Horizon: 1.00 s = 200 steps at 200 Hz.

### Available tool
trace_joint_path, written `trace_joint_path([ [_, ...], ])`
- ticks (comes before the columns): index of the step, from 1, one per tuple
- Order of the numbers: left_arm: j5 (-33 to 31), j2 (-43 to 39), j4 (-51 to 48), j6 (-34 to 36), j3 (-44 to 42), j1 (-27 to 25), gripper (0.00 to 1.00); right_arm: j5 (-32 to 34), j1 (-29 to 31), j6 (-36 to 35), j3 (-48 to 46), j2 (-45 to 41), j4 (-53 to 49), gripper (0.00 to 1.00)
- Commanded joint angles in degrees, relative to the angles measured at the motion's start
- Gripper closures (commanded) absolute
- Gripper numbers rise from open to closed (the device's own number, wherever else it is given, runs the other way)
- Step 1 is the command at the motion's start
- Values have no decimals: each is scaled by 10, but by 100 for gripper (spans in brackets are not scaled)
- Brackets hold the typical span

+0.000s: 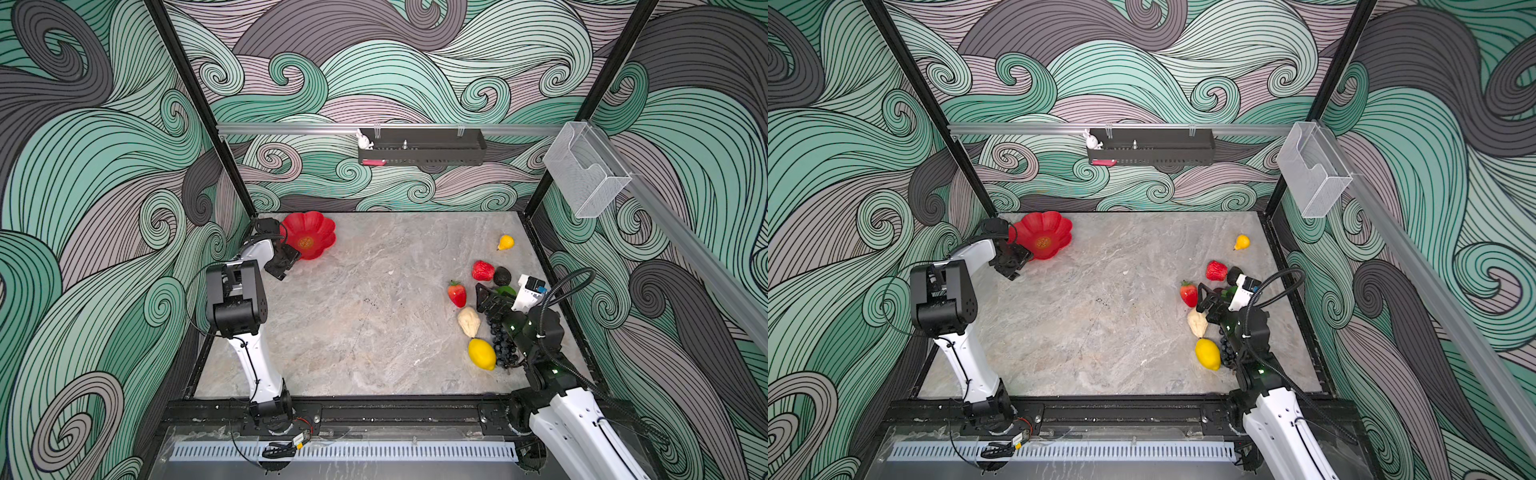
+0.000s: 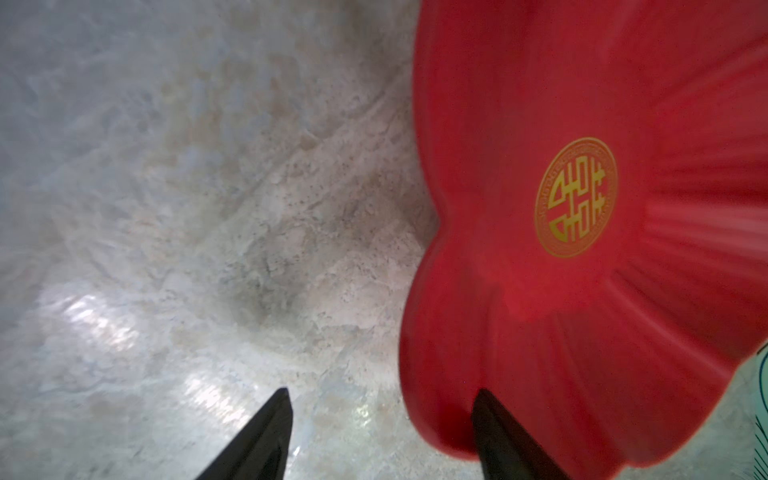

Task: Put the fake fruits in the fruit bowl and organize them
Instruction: 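Grasp the rim of the red bowl with the left gripper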

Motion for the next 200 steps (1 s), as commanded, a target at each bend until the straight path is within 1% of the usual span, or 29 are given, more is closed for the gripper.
trace_joint_path([
  [1, 17, 21, 4, -3, 21, 5, 37, 11, 5, -1, -5, 0, 16, 0],
  [18, 23, 37, 0, -3, 36, 8, 45, 11, 4, -2, -5, 2, 18, 0],
  [31, 32, 44, 3, -1, 42, 8, 46, 10, 5, -1, -4, 5, 18, 0],
  [49, 41, 47, 4, 3, 48, 8, 54, 8, 5, -2, -1, 10, 17, 0],
  [63, 42, 41, 7, 3, 42, 8, 55, 9, 4, -2, 0, 12, 16, 0],
  [91, 47, 33, 8, 1, 35, 8, 68, 11, 5, -2, 0, 14, 15, 0],
  [105, 52, 32, 10, -3, 30, 8, 73, 11, 4, -1, 0, 16, 14, 0],
  [160, 100, 16, 35, -33, 1, 5, 82, 11, 4, -2, 2, 22, 15, 0],
  [200, 141, -14, 62, -44, -49, -9, 84, 11, 5, -1, 3, 28, 15, 0],
])
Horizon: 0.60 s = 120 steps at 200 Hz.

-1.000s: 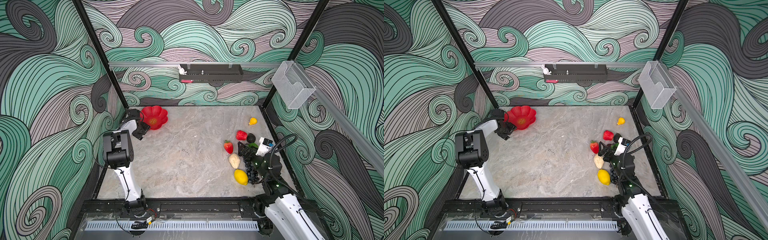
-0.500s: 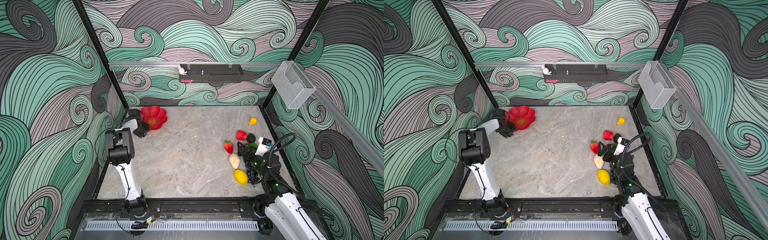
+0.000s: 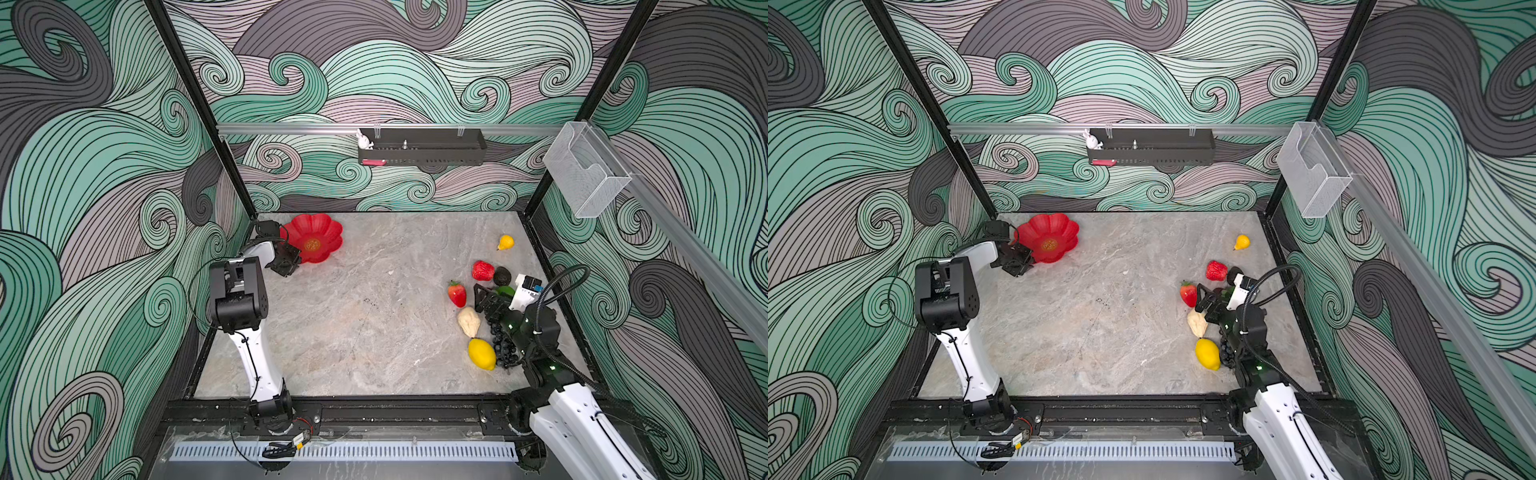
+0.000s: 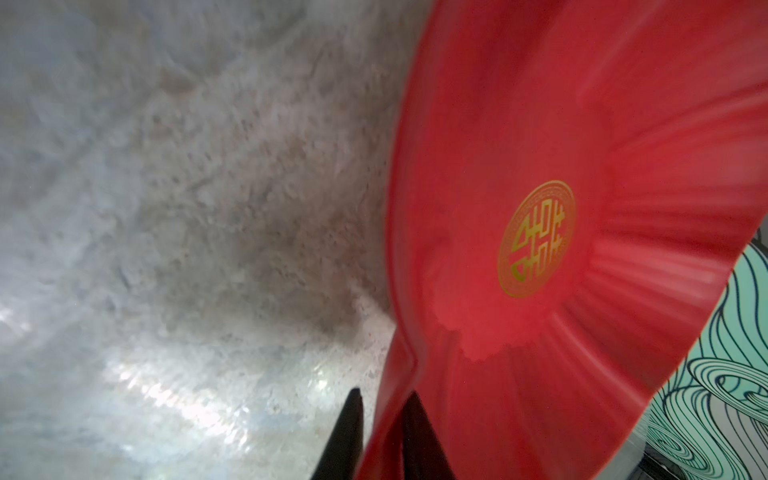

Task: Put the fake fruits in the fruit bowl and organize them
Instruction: 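Grasp the rim of the red bowl with the left gripper, then drag the red bowl with the left gripper toward the table center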

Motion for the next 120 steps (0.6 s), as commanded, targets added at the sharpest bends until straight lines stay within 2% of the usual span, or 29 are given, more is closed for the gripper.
trace_joint_path([
  [1, 33, -35, 0, -11, -30, -12, 84, 11, 3, -1, 3, 2, 11, 0],
  [42, 52, -100, 32, -18, -104, -50, 84, 14, 2, 3, 3, 10, 9, 0],
  [120, 62, -236, 89, -11, -254, -174, 87, 28, 2, 3, 10, 18, -8, 0],
])
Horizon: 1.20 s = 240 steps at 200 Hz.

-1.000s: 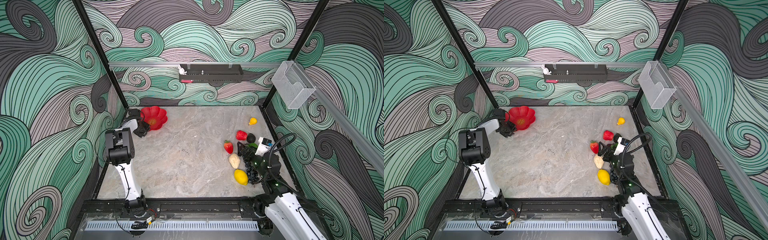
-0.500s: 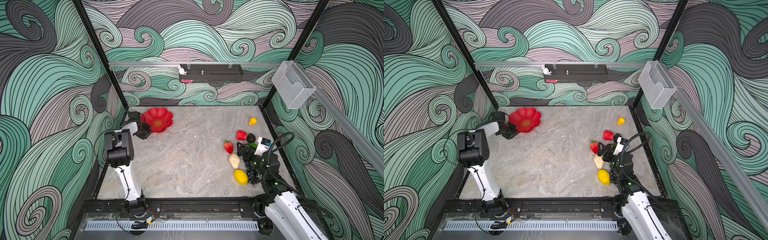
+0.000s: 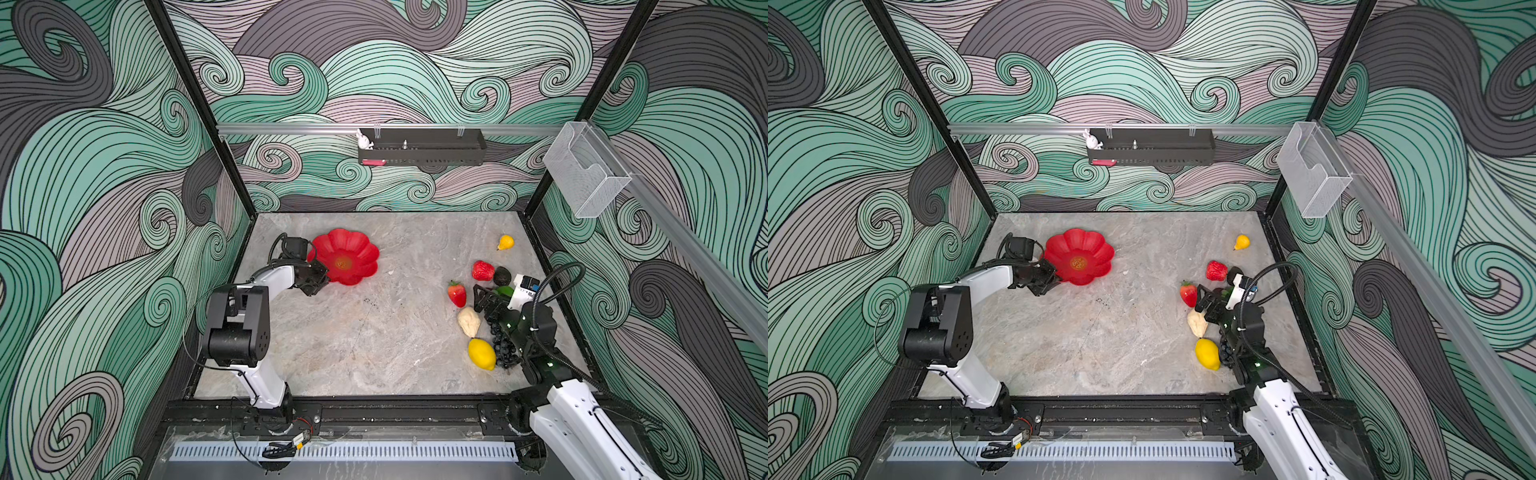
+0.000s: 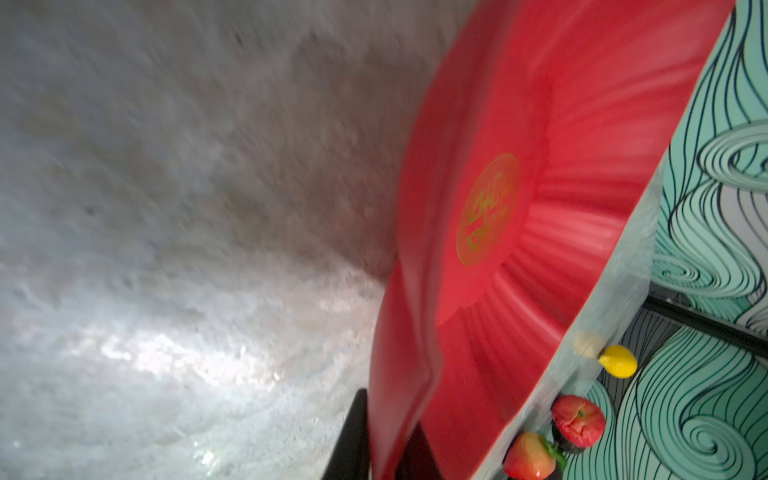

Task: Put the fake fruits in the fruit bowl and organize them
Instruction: 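Drag the red bowl with the left gripper toward the table center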

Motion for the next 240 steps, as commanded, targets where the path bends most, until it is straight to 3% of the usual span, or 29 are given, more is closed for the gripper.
trace_joint_path([
  [1, 16, -35, 21, 5, -20, -34, 87, 16, 2, 2, 10, -1, -5, 0],
  [44, 35, -93, 31, 17, -89, -106, 87, 28, 2, 2, 16, 10, -17, 0],
  [107, 61, -189, 45, 9, -185, -166, 87, 44, 3, 5, 73, 23, -133, 0],
  [163, 72, -206, 41, 29, -200, -181, 86, 43, 3, 5, 121, 47, -244, 0],
  [198, 58, -209, 25, 51, -192, -181, 77, 60, 2, 0, 141, 59, -284, 0],
  [240, 6, -252, -27, 84, -186, -180, 54, 87, -4, -18, 178, 104, -324, 0],
])
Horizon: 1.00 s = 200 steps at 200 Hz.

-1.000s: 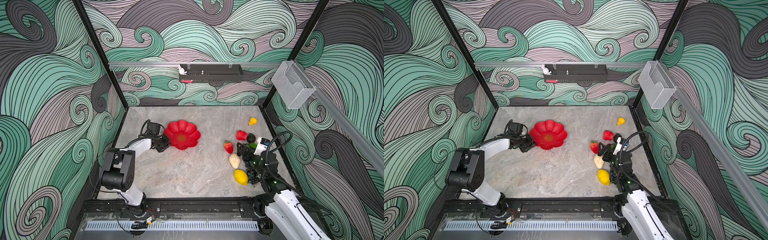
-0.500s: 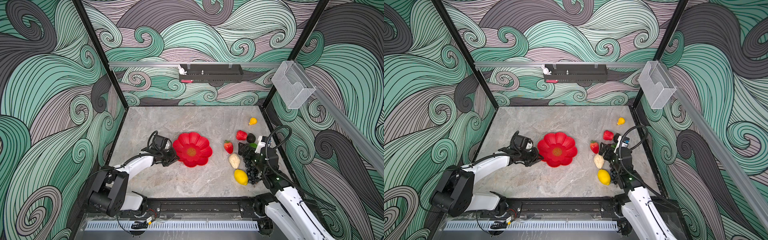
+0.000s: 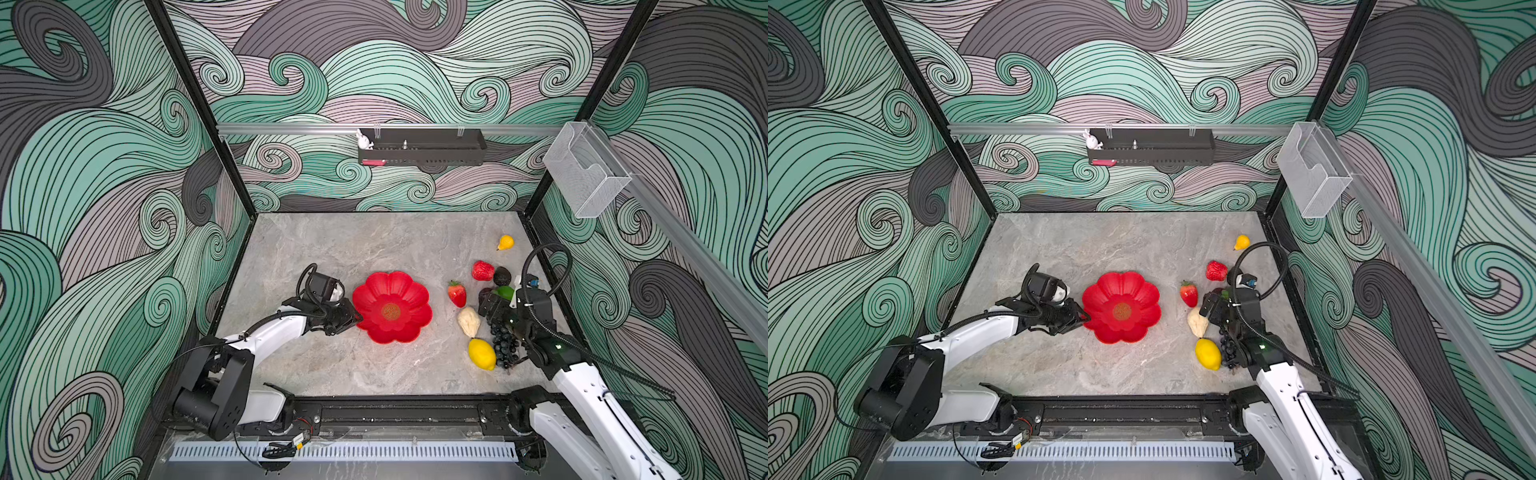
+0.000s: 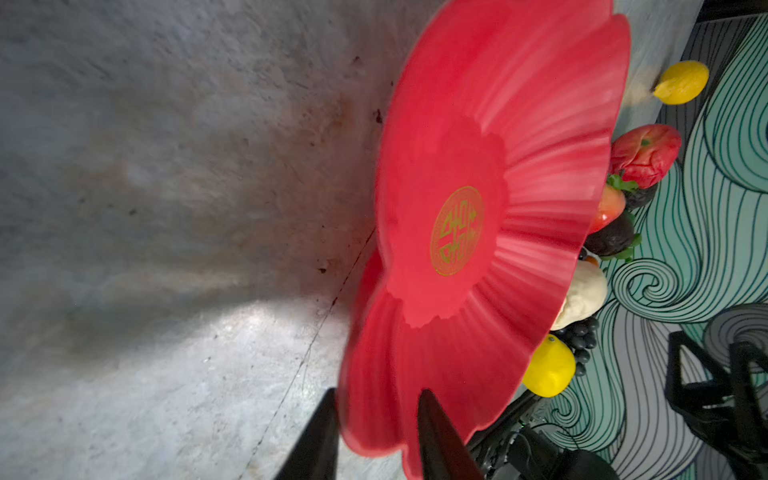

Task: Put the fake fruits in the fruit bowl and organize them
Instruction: 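Drag the red bowl with the left gripper toward the table center, then release the bowl with the left gripper while the right gripper reaches the red apple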

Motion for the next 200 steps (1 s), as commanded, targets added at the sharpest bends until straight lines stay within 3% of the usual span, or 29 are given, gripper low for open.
trace_joint_path([
  [1, -44, -41, -46, 34, 18, -3, 54, 30, -5, -17, 33, 23, -41, 0],
  [51, -192, -184, -109, 104, -2, -3, 38, -4, -78, -19, 84, 107, -62, 0],
  [115, -246, -365, 16, 167, -141, -2, 21, -34, -115, -27, 141, 234, -19, 4],
  [155, -281, -372, 2, 171, -135, -11, 19, -41, -112, -36, 209, 347, 12, 8],
  [200, -311, -370, -8, 176, -131, -26, 19, -7, -89, -54, 315, 479, -5, 9],
])
